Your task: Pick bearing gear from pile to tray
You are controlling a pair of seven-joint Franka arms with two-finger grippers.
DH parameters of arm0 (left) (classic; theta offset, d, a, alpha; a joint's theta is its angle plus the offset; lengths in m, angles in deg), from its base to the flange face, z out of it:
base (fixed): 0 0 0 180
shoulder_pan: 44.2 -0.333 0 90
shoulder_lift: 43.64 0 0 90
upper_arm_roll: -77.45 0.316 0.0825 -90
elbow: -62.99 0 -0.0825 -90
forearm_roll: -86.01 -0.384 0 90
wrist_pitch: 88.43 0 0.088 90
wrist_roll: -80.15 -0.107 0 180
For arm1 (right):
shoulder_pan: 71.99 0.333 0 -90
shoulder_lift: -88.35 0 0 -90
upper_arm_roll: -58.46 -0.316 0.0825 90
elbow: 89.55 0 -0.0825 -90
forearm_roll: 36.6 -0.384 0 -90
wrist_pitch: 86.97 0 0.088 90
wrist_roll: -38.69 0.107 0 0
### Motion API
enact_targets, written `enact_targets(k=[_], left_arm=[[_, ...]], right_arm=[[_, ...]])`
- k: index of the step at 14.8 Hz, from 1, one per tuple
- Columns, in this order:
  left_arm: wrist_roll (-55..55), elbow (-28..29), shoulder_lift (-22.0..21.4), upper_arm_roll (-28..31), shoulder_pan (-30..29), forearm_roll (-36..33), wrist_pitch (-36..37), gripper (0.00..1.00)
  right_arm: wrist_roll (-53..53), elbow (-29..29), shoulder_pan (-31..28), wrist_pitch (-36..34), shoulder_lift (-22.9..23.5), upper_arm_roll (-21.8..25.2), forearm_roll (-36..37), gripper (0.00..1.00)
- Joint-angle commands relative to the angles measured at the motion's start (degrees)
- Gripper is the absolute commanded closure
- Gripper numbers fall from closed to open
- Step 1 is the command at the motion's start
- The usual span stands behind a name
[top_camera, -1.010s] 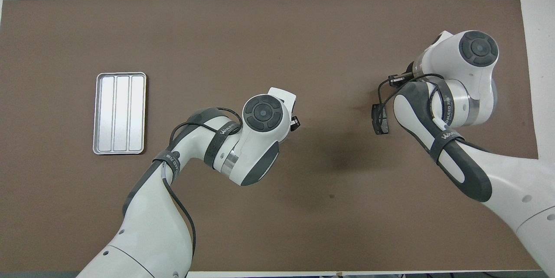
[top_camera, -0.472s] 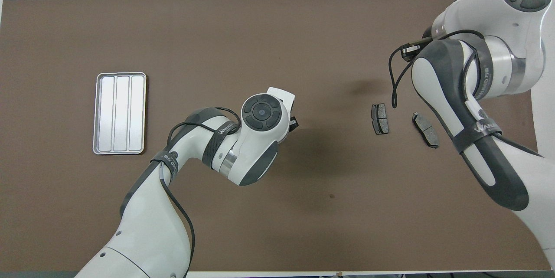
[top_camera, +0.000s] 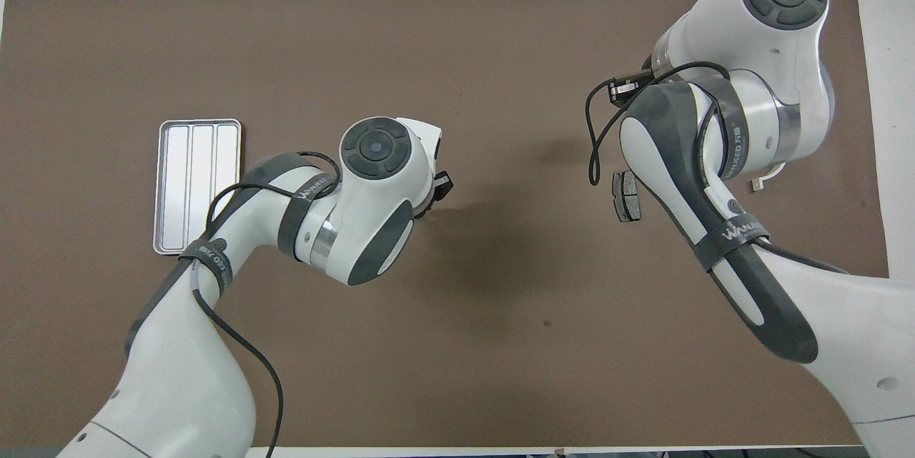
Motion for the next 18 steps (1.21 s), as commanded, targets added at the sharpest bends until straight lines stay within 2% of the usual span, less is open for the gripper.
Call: enact_targets(k=[1,3,6,10,12,15,18], left_arm=[[-8.94,7.08,-8.24,-0.26,-6.27,0.58,3.52,1.00],[-16.58,8.58,-9.83,-0.26,-11.11,0.58,4.84,1.00],[-29.23,9.37,-10.63,-0.17,-18.31,0.58,8.88,1.00],[-44.37,13.16,-12.56,-0.17,-28.07,0.58,7.67,1.00],[-46.76,15.08,-12.83,-0.17,-30.63,0.58,4.69,1.00],[-46.95,21.66,-14.40,-0.17,-31.78,0.58,-5.84,1.00],[-47.03,23.79,-14.85,-0.17,-31.78,0.58,-8.77,0.99]], right_arm=[[0.75,-0.69,-0.70,-1.35,0.41,-0.13,-0.15,1.00],[1.97,0.79,-0.44,-1.44,-0.64,-0.22,-0.41,1.00],[14.59,2.91,5.17,-1.35,-1.88,-0.22,-0.50,1.00],[29.46,8.34,12.90,1.80,-4.77,-0.13,-0.50,1.00],[34.56,11.25,15.89,4.09,-5.83,-0.13,-0.50,1.00],[43.08,11.70,21.60,4.88,-5.74,-0.22,-0.50,1.00],[48.90,14.24,25.65,9.62,-5.40,-0.22,-0.58,1.00]])
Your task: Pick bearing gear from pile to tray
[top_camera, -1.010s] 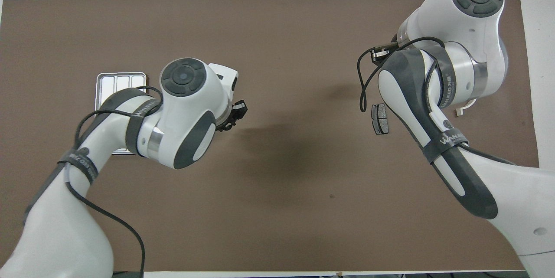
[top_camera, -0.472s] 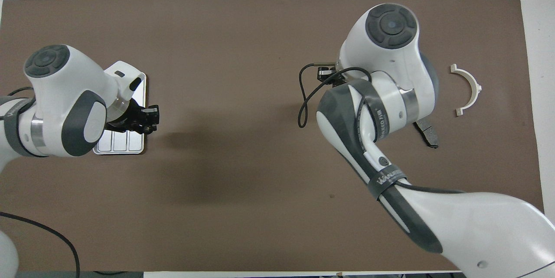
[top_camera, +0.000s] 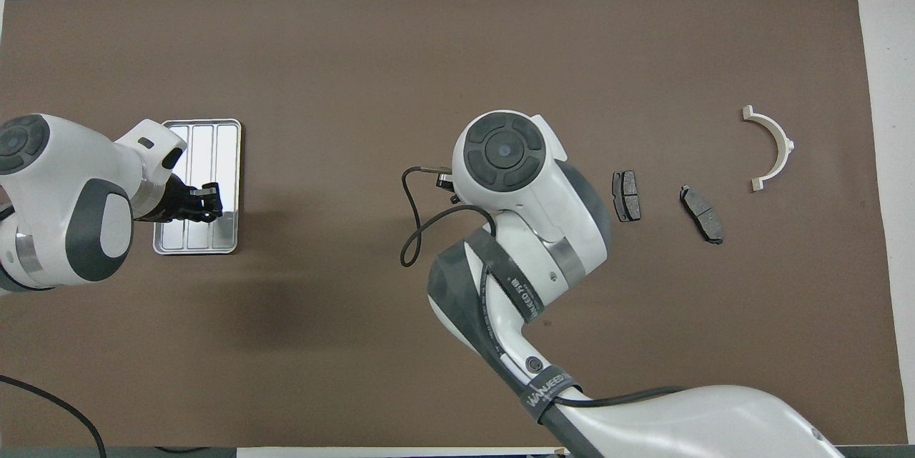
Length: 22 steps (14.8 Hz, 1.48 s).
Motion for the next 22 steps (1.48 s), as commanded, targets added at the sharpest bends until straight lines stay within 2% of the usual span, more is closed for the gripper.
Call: enact_targets(k=[1,9,16,20,22], left_arm=[[-0.76,3.74,-3.07,-0.37,-0.31,0.57,-2.53,0.99],[-0.85,6.03,-2.28,-0.28,-1.63,0.49,-6.66,0.99],[-0.49,6.82,-2.01,-0.28,-1.10,0.57,-8.16,0.95],[-0.58,8.05,-2.01,-0.28,-0.92,0.48,-9.39,0.83],[-0.58,8.05,-2.01,-0.28,-0.92,0.57,-9.39,0.69]], right_arm=[[4.49,4.05,3.06,4.41,-0.75,0.22,-0.55,1.00],[5.30,6.69,3.51,13.81,4.44,0.22,-0.46,1.00],[5.12,7.92,3.42,15.58,5.41,0.22,-0.46,1.00],[4.60,8.62,3.34,16.45,5.32,0.22,-0.46,1.00],[4.51,9.50,3.25,16.99,5.23,0.22,-0.46,1.00]])
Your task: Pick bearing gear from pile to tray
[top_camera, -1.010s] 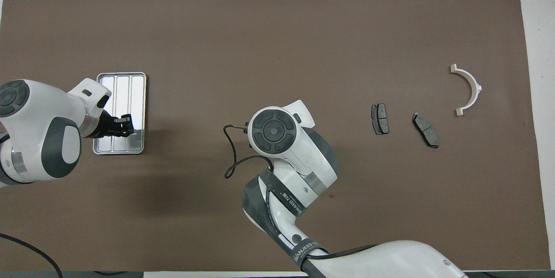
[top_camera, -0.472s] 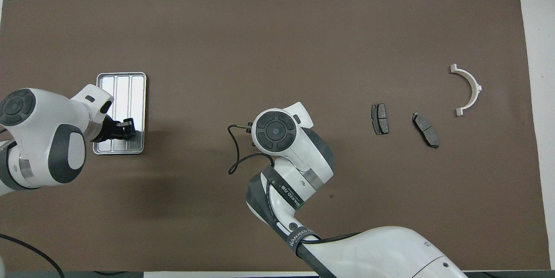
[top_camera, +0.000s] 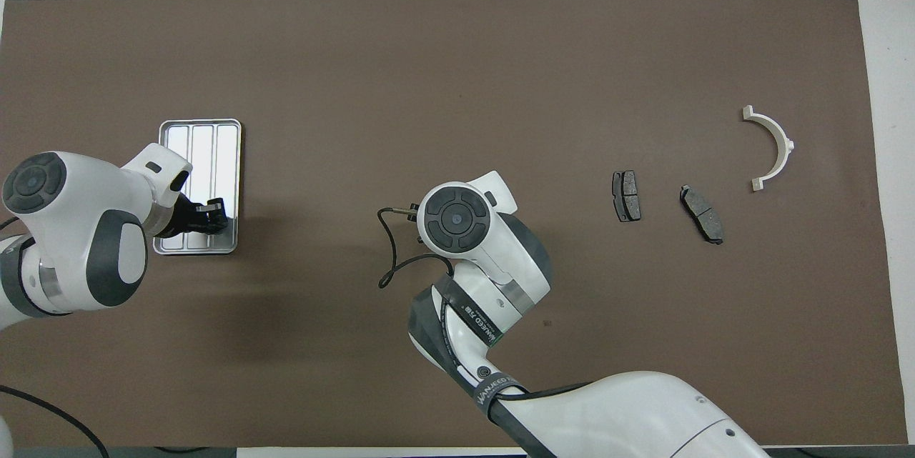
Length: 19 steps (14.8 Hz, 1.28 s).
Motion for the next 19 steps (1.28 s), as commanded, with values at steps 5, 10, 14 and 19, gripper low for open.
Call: enact_targets(k=[5,10,14,19], left_arm=[[-0.58,0.54,-1.07,0.10,0.28,0.48,-0.80,0.19],[-0.06,-7.17,-0.90,0.10,0.28,0.40,8.06,0.00],[8.27,-11.33,-0.02,0.10,6.59,-0.21,12.21,0.00],[24.61,-14.04,1.03,0.02,16.52,-0.83,11.51,0.00]], right_arm=[[-0.50,0.88,-1.26,1.03,-0.60,-0.20,-0.46,0.39],[-1.98,-3.34,-3.01,-2.74,-2.09,0.24,0.33,0.20],[-17.40,-6.41,-10.03,-6.33,-6.22,0.50,0.33,0.19],[-49.39,-9.40,-22.50,-17.14,-11.14,0.50,0.33,0.18]])
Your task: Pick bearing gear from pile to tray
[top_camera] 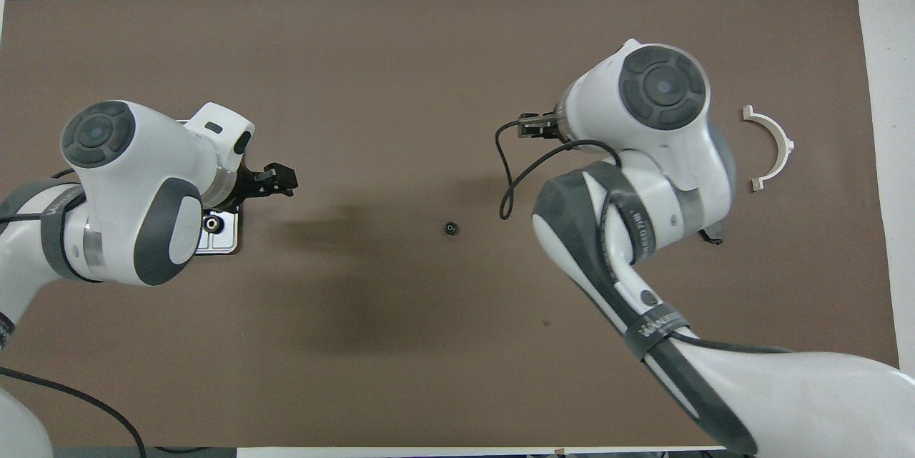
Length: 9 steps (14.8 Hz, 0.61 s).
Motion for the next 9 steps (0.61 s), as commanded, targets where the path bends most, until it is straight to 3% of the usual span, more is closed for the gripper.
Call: enact_targets(k=[1,3,5,6,9], left_arm=[[10.03,-3.94,1.56,0.68,5.47,-0.71,0.47,0.00],[15.23,-8.14,4.27,0.77,10.47,-0.53,1.60,0.00],[22.15,-13.59,9.01,0.77,15.39,-0.27,3.19,0.00],[26.54,-16.93,12.16,0.86,17.76,-0.27,3.37,0.00],[32.65,-21.79,18.33,0.86,23.92,-0.36,2.58,0.00]], right_arm=[[-17.94,-2.48,-7.22,-6.98,-3.26,-0.63,0.13,0.18],[-25.28,-5.11,-11.97,-11.99,-5.11,-0.72,0.13,0.17],[-25.31,-6.96,-15.23,-17.71,-6.78,-0.72,-0.83,0.10],[-25.30,-6.97,-17.42,-19.04,-8.01,-0.63,-1.01,0.00],[-27.49,-6.88,-20.78,-25.35,-11.26,-0.72,0.12,0.00]])
